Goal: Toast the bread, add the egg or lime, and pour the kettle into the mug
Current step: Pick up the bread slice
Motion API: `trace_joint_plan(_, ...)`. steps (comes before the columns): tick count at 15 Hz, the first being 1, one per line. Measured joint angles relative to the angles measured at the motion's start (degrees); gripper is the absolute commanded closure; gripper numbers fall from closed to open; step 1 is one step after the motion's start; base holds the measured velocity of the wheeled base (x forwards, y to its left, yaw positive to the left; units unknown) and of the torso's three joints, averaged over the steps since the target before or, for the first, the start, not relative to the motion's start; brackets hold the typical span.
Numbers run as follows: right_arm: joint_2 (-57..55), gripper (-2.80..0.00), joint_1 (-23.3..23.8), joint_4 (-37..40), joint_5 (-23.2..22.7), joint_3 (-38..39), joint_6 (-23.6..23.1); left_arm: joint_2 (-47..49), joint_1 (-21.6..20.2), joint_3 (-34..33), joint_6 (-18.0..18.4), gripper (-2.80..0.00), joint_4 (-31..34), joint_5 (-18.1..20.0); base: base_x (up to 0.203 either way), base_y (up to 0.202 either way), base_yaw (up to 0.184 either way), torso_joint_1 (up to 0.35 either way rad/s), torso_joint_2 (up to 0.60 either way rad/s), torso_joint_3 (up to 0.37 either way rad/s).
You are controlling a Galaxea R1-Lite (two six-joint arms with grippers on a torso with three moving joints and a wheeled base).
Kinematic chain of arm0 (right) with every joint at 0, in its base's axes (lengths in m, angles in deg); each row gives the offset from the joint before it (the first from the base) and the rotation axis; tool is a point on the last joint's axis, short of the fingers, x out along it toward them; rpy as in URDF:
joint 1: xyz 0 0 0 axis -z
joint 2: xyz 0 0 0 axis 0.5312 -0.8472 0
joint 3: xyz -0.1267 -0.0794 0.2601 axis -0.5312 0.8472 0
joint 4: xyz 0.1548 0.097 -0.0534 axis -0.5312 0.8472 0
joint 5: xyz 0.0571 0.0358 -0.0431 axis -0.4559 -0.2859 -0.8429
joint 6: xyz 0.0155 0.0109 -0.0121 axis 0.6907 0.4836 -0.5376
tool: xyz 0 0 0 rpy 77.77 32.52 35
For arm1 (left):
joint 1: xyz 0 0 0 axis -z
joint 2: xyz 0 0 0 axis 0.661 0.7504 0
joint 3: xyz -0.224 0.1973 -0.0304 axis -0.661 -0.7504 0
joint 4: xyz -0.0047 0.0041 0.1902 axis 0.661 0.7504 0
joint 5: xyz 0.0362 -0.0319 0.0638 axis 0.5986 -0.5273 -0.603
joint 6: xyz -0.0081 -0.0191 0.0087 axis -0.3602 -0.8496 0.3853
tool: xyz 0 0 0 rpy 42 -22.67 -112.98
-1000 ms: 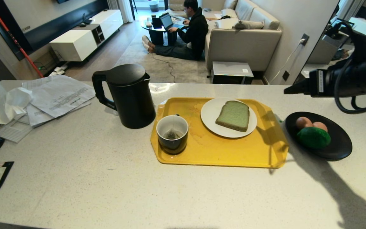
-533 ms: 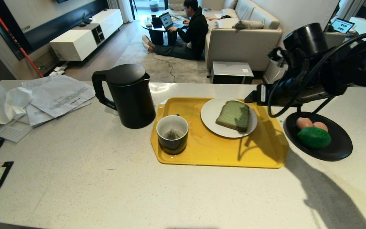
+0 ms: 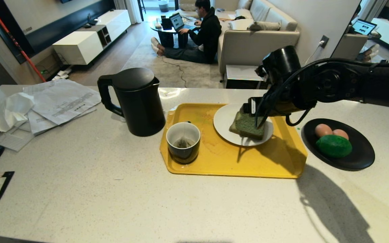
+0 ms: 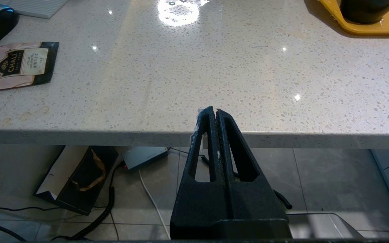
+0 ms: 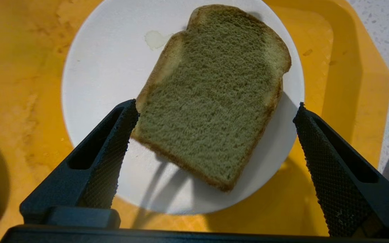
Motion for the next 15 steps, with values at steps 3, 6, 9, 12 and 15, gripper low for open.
trace_joint_plan(3, -2.71, -2.8, 0.0, -4.2, 1.37, -0.49, -1.43, 0.0, 0.0, 0.0, 0.03, 0.0, 0.02, -0.02, 0.0, 0.0, 0.0, 0.0, 0.0, 0.0)
trace_joint_plan(6, -4.57, -2.8, 0.63, -7.47, 2.03, -0.59, -2.52, 0.0, 0.0, 0.0, 0.04, 0.0, 0.02, -0.01, 0.0, 0.0, 0.0, 0.0, 0.0, 0.0)
trace_joint_plan(9, -5.88, -2.8, 2.84, -10.19, 2.14, -0.62, -3.25, 0.0, -0.02, 0.0, 0.04, 0.0, 0.05, -0.02, 0.0, 0.0, 0.0, 0.0, 0.0, 0.0)
trace_joint_plan(12, -6.88, -2.8, 4.64, -10.3, 2.04, -0.62, -3.25, 0.0, -0.02, 0.0, 0.04, 0.0, 0.03, -0.01, 0.0, 0.0, 0.0, 0.0, 0.0, 0.0)
trace_joint_plan(15, -7.53, -2.8, 5.46, -10.41, 1.7, -0.62, -3.18, 0.0, -0.02, 0.0, 0.03, 0.0, 0.0, -0.01, 0.0, 0.0, 0.0, 0.0, 0.0, 0.0)
